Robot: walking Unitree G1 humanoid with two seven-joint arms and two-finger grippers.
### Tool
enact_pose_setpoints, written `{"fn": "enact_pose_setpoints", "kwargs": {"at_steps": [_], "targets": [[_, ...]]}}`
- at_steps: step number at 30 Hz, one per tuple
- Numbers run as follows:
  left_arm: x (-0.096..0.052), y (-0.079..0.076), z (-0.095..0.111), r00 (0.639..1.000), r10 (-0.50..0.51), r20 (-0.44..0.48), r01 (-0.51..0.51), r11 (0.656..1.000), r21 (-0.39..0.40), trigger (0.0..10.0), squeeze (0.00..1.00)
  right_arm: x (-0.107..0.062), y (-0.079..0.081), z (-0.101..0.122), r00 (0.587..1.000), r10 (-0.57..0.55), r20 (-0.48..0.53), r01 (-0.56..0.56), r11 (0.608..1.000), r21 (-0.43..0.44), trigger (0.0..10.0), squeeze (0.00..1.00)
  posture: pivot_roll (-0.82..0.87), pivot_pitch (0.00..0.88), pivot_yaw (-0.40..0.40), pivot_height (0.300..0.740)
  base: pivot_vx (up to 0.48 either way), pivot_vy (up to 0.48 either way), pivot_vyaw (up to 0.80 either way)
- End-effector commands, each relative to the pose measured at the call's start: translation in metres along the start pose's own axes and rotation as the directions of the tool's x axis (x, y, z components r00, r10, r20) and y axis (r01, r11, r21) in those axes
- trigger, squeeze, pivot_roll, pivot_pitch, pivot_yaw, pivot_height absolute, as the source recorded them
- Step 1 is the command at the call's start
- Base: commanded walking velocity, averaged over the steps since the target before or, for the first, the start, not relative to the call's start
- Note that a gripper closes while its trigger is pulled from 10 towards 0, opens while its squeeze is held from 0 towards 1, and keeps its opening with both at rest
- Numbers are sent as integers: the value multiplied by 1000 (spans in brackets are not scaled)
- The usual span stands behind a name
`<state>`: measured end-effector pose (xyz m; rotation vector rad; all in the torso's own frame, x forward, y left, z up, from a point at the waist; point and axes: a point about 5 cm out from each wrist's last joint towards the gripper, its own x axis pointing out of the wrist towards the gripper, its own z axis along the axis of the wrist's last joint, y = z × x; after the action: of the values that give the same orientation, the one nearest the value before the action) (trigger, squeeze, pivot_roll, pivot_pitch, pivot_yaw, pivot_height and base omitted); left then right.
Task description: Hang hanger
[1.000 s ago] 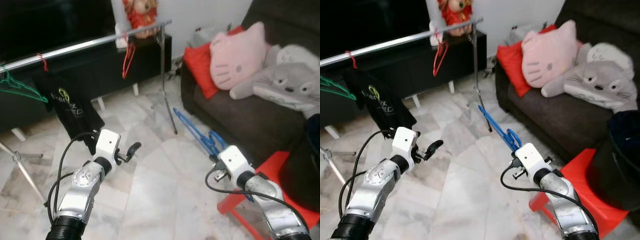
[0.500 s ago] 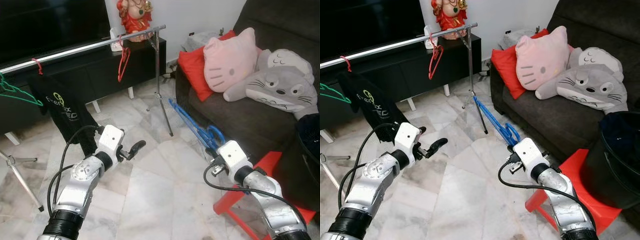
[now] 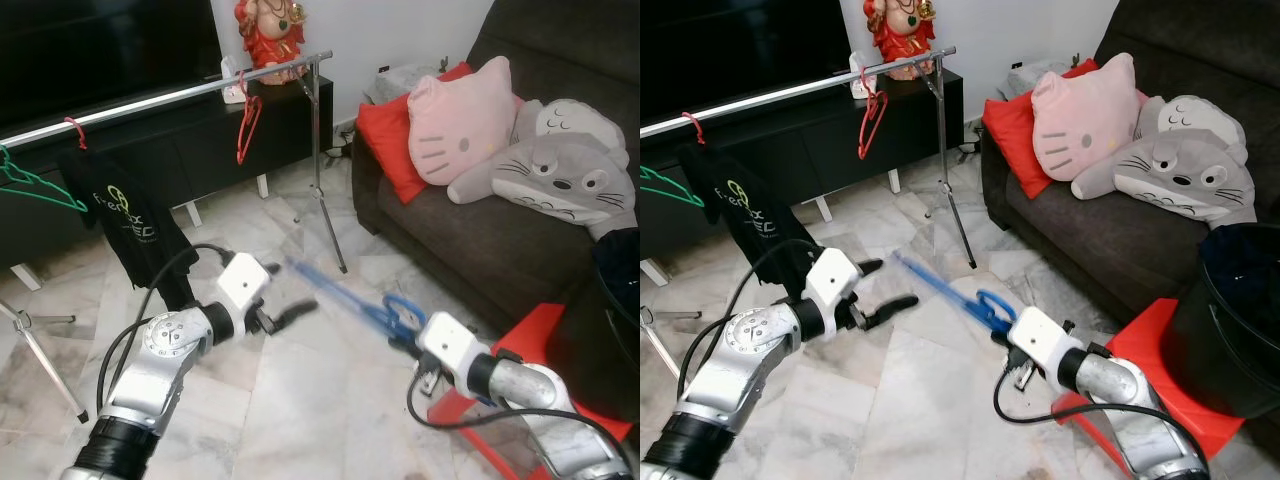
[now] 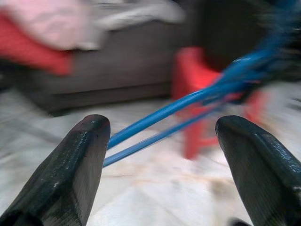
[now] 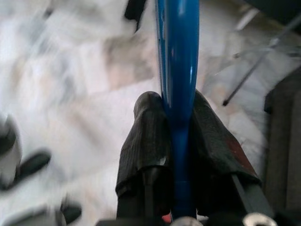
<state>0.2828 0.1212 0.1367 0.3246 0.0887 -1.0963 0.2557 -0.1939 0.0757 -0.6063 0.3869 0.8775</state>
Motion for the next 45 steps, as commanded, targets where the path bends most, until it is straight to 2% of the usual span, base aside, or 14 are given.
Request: {"fn": "enact_pose_setpoints", "kwargs": {"at_steps": [1,4,5,8,20,31,32,33,34,35,45], "targets": [[3,-10,4,992,-125,-26,126,992,8,10000,0,-1,2,9,997,67,26,-65,995,-71,10000,0,-172,0,54,740,0,0,0],[4,-21,10,964,-261,-45,262,965,14,10000,0,-3,7,12,987,158,32,-154,982,-109,10000,0,-176,0,51,740,0,0,0],[4,-21,10,964,-261,-45,262,965,14,10000,0,-3,7,12,987,158,32,-154,982,-109,10000,0,-176,0,51,740,0,0,0],[9,-34,14,917,-389,-93,394,918,49,10000,0,-3,16,21,967,246,69,-235,963,-135,10000,0,-165,0,41,740,0,0,0],[23,-35,19,926,-366,-88,371,927,49,10000,0,-5,18,36,951,289,108,-266,946,-186,10000,0,-181,0,41,740,0,0,0],[26,-34,20,927,-361,-100,368,928,56,10000,0,-3,20,47,943,306,130,-276,938,-210,10000,0,-183,0,44,740,0,0,0],[26,-34,20,928,-359,-103,365,929,55,7882,0,-3,20,47,942,310,131,-279,937,-212,10000,0,-183,0,44,740,0,0,0],[26,-34,20,929,-357,-103,363,930,56,745,0,-3,20,47,944,305,128,-274,938,-214,10000,0,-182,0,43,740,0,0,0],[26,-34,20,929,-357,-103,363,930,56,745,0,-3,20,47,944,305,128,-274,938,-214,10000,0,-182,0,43,740,0,0,0],[25,-34,20,927,-360,-104,366,929,56,0,0,-3,20,47,945,303,126,-272,938,-214,10000,0,-184,0,43,740,0,0,0],[24,-35,20,917,-382,-115,391,918,62,0,0,-3,19,47,946,300,124,-270,939,-213,10000,0,-184,0,43,740,0,0,0]]}}
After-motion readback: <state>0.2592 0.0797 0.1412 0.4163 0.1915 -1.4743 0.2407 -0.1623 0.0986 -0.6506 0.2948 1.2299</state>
